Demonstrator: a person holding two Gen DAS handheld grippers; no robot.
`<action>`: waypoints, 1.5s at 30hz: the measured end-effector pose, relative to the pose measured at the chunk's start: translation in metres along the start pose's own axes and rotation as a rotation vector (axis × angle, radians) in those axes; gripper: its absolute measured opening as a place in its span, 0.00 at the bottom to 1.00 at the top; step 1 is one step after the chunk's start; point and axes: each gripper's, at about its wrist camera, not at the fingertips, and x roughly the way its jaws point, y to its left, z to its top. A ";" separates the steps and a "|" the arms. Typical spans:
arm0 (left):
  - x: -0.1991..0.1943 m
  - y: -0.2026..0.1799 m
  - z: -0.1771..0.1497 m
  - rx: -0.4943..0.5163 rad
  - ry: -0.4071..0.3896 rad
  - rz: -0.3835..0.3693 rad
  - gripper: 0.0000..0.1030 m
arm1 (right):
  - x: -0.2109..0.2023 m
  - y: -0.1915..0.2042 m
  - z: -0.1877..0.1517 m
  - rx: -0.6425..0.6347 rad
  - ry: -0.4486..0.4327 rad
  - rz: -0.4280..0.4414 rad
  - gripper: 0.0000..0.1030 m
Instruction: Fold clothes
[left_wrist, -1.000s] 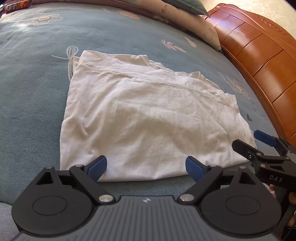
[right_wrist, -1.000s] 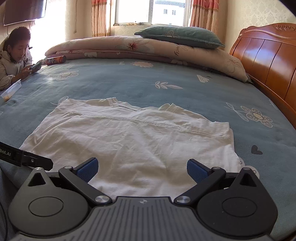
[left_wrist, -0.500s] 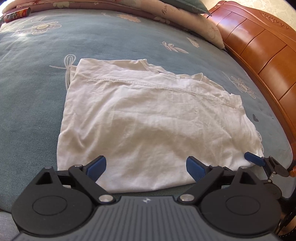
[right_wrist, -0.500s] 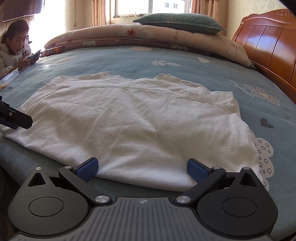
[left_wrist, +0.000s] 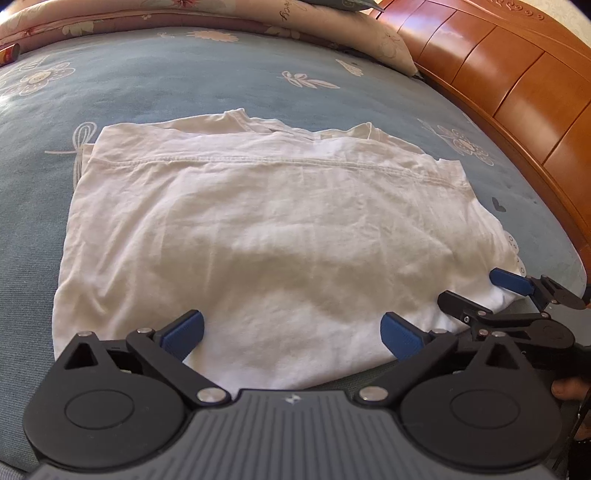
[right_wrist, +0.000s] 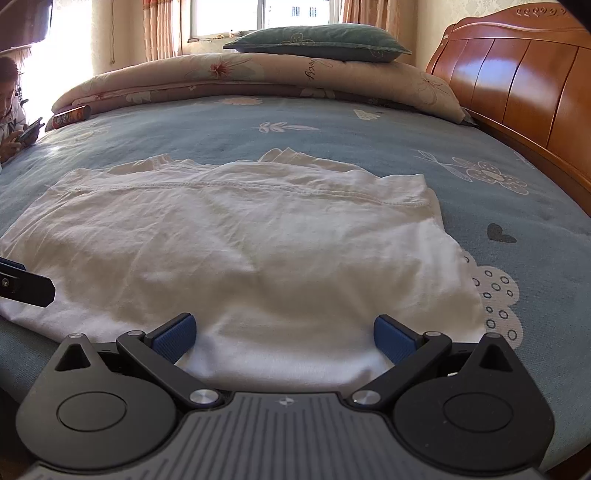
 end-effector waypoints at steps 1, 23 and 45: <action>0.000 0.000 0.000 -0.006 -0.002 -0.002 0.99 | 0.000 0.000 0.001 0.003 0.005 -0.002 1.00; 0.010 0.021 0.078 -0.053 -0.132 -0.008 0.99 | -0.019 -0.013 -0.015 0.064 -0.128 0.168 1.00; 0.058 0.109 0.148 -0.269 -0.106 0.067 0.99 | -0.020 -0.025 -0.018 0.163 -0.172 0.184 1.00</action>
